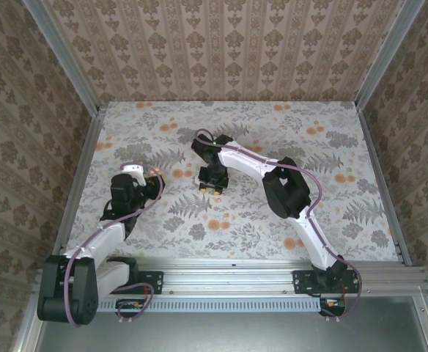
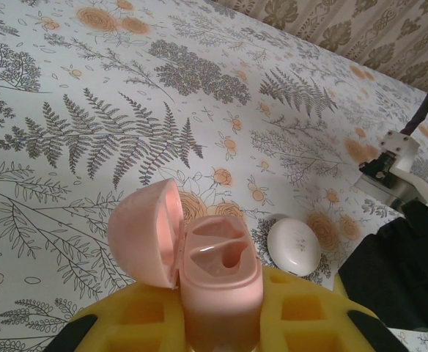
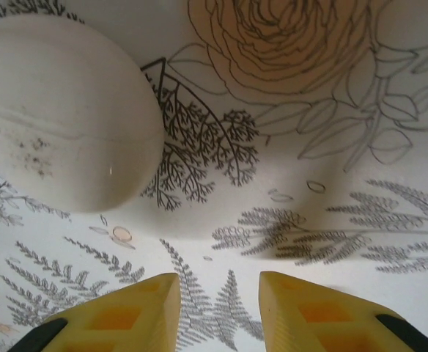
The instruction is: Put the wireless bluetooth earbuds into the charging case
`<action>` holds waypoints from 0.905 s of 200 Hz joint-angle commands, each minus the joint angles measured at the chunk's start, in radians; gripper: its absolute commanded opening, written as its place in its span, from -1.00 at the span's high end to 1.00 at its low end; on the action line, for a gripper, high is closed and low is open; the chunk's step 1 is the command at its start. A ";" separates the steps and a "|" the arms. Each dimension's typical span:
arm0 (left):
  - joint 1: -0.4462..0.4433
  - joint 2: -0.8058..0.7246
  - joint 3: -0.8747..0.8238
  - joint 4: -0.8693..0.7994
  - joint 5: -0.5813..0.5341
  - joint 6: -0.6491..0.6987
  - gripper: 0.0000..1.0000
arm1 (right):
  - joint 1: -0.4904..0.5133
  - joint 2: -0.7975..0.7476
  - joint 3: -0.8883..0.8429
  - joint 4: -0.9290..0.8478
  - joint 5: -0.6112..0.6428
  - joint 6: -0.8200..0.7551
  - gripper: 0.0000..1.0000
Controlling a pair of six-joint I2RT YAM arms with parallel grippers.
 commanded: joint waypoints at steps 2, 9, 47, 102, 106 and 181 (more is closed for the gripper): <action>0.012 -0.010 0.005 0.021 -0.005 0.010 0.83 | -0.003 0.039 -0.007 0.004 -0.012 0.026 0.31; 0.011 -0.010 0.006 0.021 -0.005 0.009 0.83 | -0.003 0.038 -0.013 0.004 -0.008 0.023 0.31; 0.011 -0.011 0.003 0.018 -0.006 0.009 0.83 | -0.001 0.032 -0.048 0.002 -0.007 0.010 0.34; 0.012 -0.005 -0.002 0.028 -0.008 0.004 0.83 | 0.029 -0.030 -0.141 0.011 -0.024 0.013 0.38; 0.011 -0.003 -0.003 0.029 -0.006 0.004 0.83 | 0.030 -0.034 -0.149 0.011 -0.023 0.015 0.38; 0.011 -0.010 -0.001 0.026 -0.003 0.003 0.83 | 0.064 -0.102 -0.228 0.028 -0.040 0.023 0.44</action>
